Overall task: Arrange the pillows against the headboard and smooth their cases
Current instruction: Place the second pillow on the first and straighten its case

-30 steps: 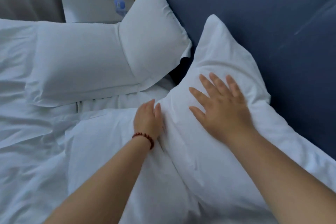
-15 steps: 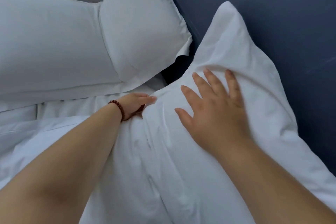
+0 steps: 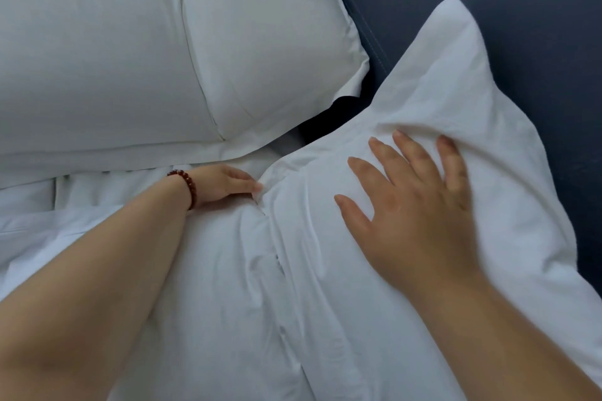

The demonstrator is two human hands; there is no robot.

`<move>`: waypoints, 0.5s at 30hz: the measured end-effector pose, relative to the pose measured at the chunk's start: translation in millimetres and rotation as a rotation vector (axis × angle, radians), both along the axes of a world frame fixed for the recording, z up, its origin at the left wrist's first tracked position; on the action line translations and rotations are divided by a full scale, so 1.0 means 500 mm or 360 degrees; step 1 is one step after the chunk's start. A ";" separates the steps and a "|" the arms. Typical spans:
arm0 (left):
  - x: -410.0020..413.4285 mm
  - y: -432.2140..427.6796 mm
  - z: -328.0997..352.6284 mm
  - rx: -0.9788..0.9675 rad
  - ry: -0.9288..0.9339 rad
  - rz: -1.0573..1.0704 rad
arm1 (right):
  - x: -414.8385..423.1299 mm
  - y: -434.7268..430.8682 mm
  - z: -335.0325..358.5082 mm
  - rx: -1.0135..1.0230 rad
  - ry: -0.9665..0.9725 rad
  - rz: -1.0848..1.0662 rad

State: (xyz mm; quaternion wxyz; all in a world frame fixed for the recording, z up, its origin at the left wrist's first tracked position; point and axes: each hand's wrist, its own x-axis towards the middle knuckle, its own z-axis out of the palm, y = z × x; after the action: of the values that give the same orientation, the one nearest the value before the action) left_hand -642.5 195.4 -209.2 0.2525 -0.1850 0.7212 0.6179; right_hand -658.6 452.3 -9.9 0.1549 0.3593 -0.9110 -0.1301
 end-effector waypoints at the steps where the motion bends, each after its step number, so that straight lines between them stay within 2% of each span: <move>1: 0.006 -0.010 -0.007 0.0110 0.0007 0.0021 | 0.000 0.001 -0.001 0.0001 0.0007 -0.0002; 3: 0.012 -0.014 -0.015 0.0316 0.0128 0.0343 | 0.001 0.001 -0.003 -0.0002 0.0011 -0.0002; 5: 0.013 -0.012 -0.021 0.0550 0.0211 0.0802 | 0.002 0.000 -0.006 -0.0003 0.0015 -0.0005; 6: 0.015 -0.012 -0.018 0.0572 0.0206 0.0898 | 0.002 -0.001 -0.008 0.0003 0.0015 -0.0010; 7: 0.016 -0.011 -0.019 0.0493 0.0189 0.0859 | 0.002 -0.001 -0.009 0.0008 0.0015 -0.0015; 10: 0.029 0.002 -0.020 -0.0194 0.0056 0.0133 | 0.002 -0.002 -0.010 0.0015 0.0009 -0.0019; 11: 0.033 0.005 -0.021 -0.0335 0.0034 0.0051 | 0.002 0.000 -0.010 0.0011 0.0010 -0.0014; 15: 0.055 -0.001 -0.008 -0.0181 0.0089 0.0570 | -0.001 0.010 -0.010 -0.0071 0.0000 0.0009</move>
State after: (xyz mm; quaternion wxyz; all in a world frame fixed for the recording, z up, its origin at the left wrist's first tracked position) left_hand -614.9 194.8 -213.1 0.1075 -0.3071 0.7173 0.6162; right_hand -659.4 457.4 -14.9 0.1632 0.3584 -0.9127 -0.1092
